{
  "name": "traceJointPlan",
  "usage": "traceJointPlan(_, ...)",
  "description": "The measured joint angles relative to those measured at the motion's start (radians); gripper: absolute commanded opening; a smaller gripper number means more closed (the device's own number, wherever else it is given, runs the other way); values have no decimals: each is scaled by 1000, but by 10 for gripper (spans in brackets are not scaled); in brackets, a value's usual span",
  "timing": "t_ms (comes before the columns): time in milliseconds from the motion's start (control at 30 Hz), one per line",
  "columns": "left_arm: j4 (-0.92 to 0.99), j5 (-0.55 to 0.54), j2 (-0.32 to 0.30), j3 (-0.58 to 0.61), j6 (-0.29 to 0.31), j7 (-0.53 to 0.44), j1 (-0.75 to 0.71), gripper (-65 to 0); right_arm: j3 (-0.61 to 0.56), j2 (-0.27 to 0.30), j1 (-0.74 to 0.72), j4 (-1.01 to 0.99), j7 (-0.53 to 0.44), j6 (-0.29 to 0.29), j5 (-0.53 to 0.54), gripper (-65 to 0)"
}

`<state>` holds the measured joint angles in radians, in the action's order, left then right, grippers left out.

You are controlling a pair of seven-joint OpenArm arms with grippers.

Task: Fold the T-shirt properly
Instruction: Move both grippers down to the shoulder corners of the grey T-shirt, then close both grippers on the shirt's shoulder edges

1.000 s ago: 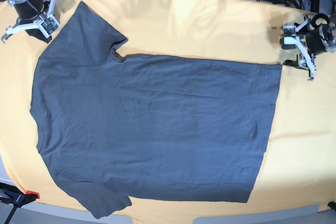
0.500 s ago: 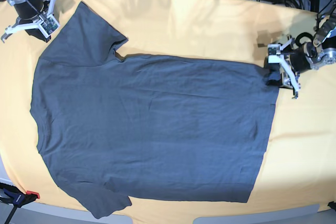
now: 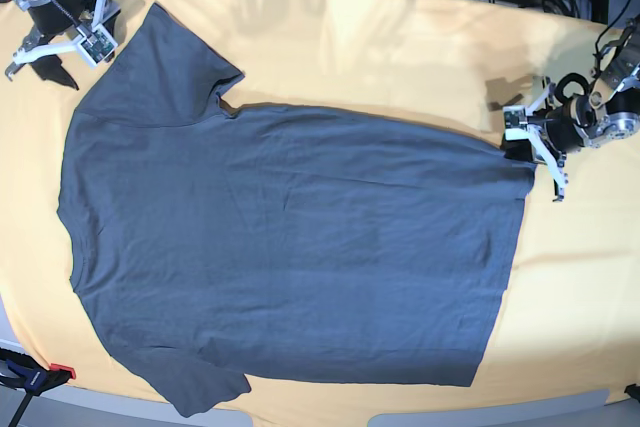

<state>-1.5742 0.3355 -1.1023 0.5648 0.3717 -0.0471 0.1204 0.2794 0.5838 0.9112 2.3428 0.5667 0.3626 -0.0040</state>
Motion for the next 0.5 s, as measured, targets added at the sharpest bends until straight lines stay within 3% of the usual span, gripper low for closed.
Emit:
traceJointPlan(133, 0, -7, 1, 2, 3, 3, 11, -650, -3, -5, -54, -110, -51, 65, 41, -275)
traceJointPlan(233, -8, -7, 2, 2, 3, 3, 13, -650, 0, 1, -128, -167, -51, 67, 33, -275)
traceJointPlan(500, -8, -49, 2, 2, 3, 14, 13, -650, -3, 12, -280, -318, -55, 171, 167, -275)
